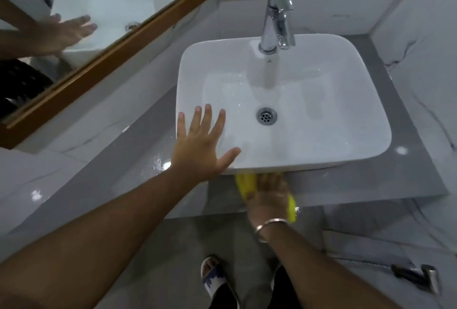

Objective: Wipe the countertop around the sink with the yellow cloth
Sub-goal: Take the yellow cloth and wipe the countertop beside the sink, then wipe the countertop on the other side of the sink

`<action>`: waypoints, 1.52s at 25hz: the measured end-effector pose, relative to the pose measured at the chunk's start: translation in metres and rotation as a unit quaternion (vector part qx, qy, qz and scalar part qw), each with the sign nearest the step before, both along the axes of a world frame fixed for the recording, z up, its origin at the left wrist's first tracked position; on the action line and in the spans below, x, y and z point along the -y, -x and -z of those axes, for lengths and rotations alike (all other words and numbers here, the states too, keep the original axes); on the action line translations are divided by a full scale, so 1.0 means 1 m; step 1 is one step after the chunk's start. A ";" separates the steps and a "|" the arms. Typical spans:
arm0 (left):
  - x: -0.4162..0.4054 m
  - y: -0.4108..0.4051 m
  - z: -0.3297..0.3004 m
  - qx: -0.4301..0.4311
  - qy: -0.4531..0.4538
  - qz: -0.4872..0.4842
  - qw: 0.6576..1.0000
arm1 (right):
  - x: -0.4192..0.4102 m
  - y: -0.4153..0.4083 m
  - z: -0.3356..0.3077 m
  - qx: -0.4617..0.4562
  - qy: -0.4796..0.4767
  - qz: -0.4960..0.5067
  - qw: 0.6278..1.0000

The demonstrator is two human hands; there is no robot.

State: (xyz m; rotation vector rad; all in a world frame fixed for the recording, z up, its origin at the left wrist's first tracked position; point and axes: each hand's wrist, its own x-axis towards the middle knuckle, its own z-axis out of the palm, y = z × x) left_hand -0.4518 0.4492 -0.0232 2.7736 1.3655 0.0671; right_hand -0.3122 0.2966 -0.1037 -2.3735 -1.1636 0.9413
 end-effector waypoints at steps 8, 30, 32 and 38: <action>0.000 -0.003 0.002 0.003 -0.024 -0.010 1.000 | 0.024 -0.082 0.018 0.240 0.056 0.115 0.962; -0.001 -0.004 -0.001 -0.025 -0.003 -0.013 1.000 | 0.017 -0.016 -0.039 0.110 0.008 -0.193 0.975; 0.000 -0.004 -0.002 -0.028 -0.003 -0.010 1.000 | 0.039 -0.052 -0.083 0.125 -0.188 -0.196 0.954; -0.002 -0.004 0.000 -0.036 -0.002 -0.016 0.999 | -0.047 -0.119 -0.121 0.305 -0.051 -0.202 0.929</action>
